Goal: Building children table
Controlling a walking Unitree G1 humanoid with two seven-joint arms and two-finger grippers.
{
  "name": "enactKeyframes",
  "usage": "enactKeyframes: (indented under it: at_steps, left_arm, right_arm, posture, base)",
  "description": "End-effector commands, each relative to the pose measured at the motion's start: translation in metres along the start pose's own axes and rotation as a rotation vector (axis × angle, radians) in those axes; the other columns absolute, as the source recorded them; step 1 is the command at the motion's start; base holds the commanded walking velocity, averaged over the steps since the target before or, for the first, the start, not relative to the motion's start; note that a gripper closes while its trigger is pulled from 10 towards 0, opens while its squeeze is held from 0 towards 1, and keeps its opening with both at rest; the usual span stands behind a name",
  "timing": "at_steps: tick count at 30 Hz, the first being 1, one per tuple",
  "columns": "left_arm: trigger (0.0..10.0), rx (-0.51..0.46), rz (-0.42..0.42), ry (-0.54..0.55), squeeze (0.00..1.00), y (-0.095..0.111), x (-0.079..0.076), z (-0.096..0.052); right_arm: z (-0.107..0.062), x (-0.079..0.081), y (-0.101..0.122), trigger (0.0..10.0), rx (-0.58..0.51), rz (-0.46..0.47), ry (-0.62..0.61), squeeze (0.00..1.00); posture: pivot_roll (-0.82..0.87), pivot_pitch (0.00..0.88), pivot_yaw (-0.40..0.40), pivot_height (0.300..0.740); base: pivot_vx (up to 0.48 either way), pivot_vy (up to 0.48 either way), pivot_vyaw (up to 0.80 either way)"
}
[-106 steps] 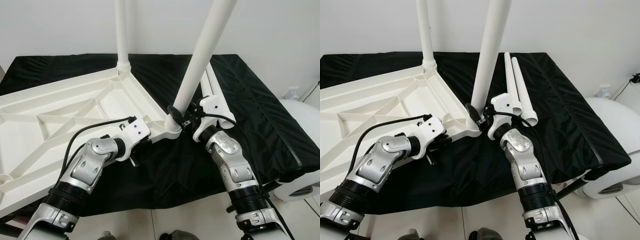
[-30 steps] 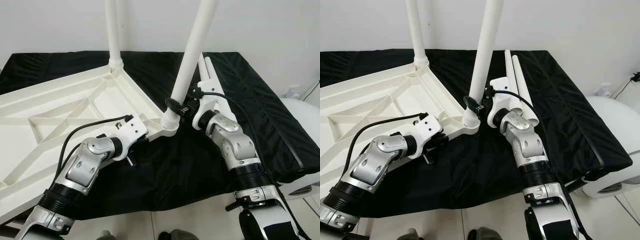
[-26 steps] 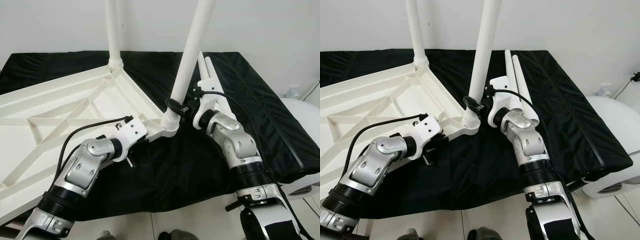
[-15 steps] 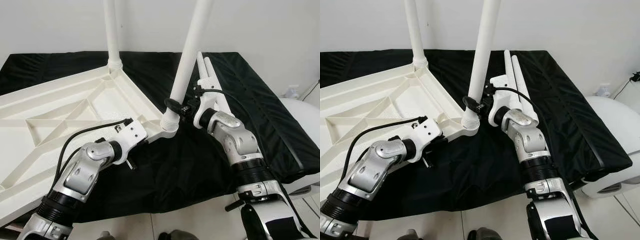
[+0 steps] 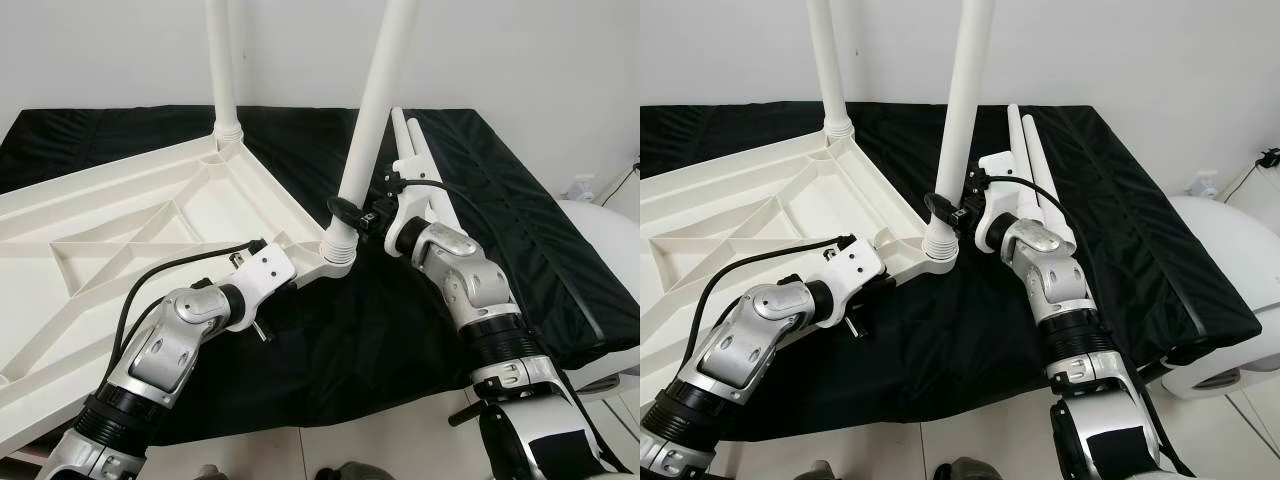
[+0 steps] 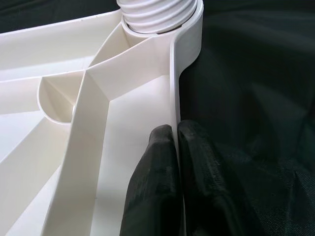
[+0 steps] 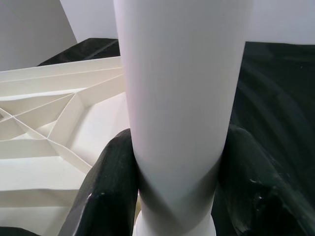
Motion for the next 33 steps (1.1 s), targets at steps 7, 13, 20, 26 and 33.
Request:
enactKeyframes:
  at_steps: [7, 13, 20, 26, 33]
  left_arm:
    - [10.0, 0.007, 0.006, 0.039, 0.0, -0.003, 0.008, -0.009]
    - [10.0, 0.009, 0.008, 0.049, 0.0, -0.003, 0.012, -0.01]
    - [10.0, 0.009, 0.01, 0.05, 0.0, -0.003, 0.012, -0.011]
    - [10.0, 0.007, 0.01, 0.053, 0.0, -0.002, 0.013, -0.012]
    - [10.0, 0.008, 0.009, 0.052, 0.0, -0.001, 0.013, -0.013]
  right_arm:
    - [-0.028, 0.003, -0.078, 10.0, 0.237, -0.007, -0.032, 0.0]
    - [-0.033, 0.024, -0.087, 10.0, 0.239, -0.012, 0.038, 0.0]
    - [-0.034, 0.016, -0.093, 10.0, 0.253, 0.003, -0.028, 0.0]
    - [-0.033, 0.006, -0.092, 10.0, 0.214, 0.048, -0.179, 0.0]
    - [-0.027, 0.016, -0.09, 10.0, 0.183, 0.098, -0.231, 0.0]
  posture:
    - [0.08, 0.015, -0.079, 0.74]
    - [0.08, 0.017, -0.075, 0.74]
    - [0.08, 0.018, -0.072, 0.74]
    - [0.08, 0.023, -0.072, 0.74]
    - [0.08, 0.034, -0.069, 0.74]
  base:
    - [0.0, 0.0, 0.0]
    - [0.0, 0.0, 0.0]
    - [0.0, 0.0, 0.0]
    - [0.0, 0.0, 0.0]
    - [0.0, 0.0, 0.0]
Point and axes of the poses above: a point about 5 cm out from each wrist's last joint towards the gripper, its own z axis pointing out of the wrist towards the gripper, its own y axis along the axis of the wrist's last joint, x = y × z, the point moved 6 cm from there along z, pointing out of the wrist towards the gripper, and after that the axes turned 6 degrees about -z, right-handed, at the moved point
